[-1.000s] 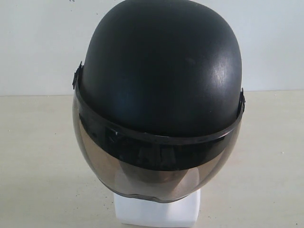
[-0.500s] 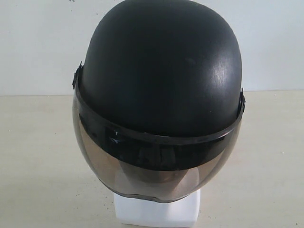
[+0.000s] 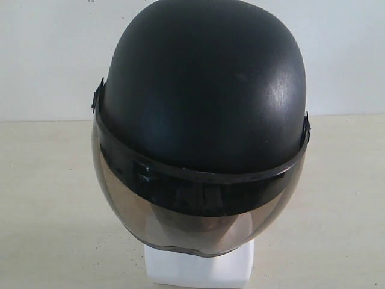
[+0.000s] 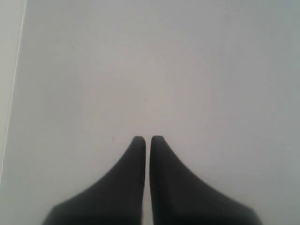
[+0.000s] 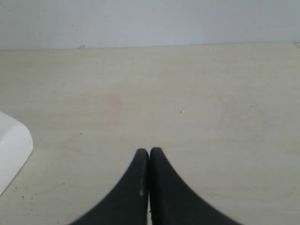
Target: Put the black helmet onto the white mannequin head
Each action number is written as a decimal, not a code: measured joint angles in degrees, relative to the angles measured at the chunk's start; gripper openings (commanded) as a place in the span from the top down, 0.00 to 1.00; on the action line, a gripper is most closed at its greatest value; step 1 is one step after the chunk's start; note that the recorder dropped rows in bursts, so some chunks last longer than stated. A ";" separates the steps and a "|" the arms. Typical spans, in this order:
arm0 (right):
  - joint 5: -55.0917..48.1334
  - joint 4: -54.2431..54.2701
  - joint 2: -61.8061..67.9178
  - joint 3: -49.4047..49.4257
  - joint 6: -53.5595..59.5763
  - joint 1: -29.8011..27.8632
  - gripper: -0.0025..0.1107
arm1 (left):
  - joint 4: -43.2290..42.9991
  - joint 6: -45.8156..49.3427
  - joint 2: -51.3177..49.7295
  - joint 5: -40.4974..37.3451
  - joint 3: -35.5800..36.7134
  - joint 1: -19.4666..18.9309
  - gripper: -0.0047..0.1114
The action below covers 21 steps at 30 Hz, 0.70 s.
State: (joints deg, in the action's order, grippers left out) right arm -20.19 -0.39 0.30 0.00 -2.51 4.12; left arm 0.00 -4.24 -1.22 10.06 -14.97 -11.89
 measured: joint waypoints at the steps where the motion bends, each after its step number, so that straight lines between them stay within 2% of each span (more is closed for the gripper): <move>1: 0.00 0.00 0.00 0.00 0.00 0.00 0.98 | 4.23 3.92 0.00 -2.53 0.83 0.00 0.92; 4: 0.00 0.00 0.00 0.00 0.00 0.00 0.98 | 9.65 9.10 -0.10 -10.60 3.32 0.00 0.92; 10: 0.00 0.00 0.00 0.00 0.00 0.00 0.98 | 11.53 9.88 -0.10 -25.13 8.74 0.00 0.92; 16: 0.00 0.00 0.00 0.00 0.00 0.00 0.98 | 11.58 9.88 0.86 -28.36 14.02 0.00 0.92; 21: 0.00 0.00 0.00 0.00 0.00 0.00 0.98 | 10.55 9.88 0.98 -28.44 14.80 0.00 0.92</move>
State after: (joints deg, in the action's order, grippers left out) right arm -20.19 -0.39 0.30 0.00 -2.51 4.12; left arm 10.55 5.64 -0.23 -18.39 -0.16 -11.89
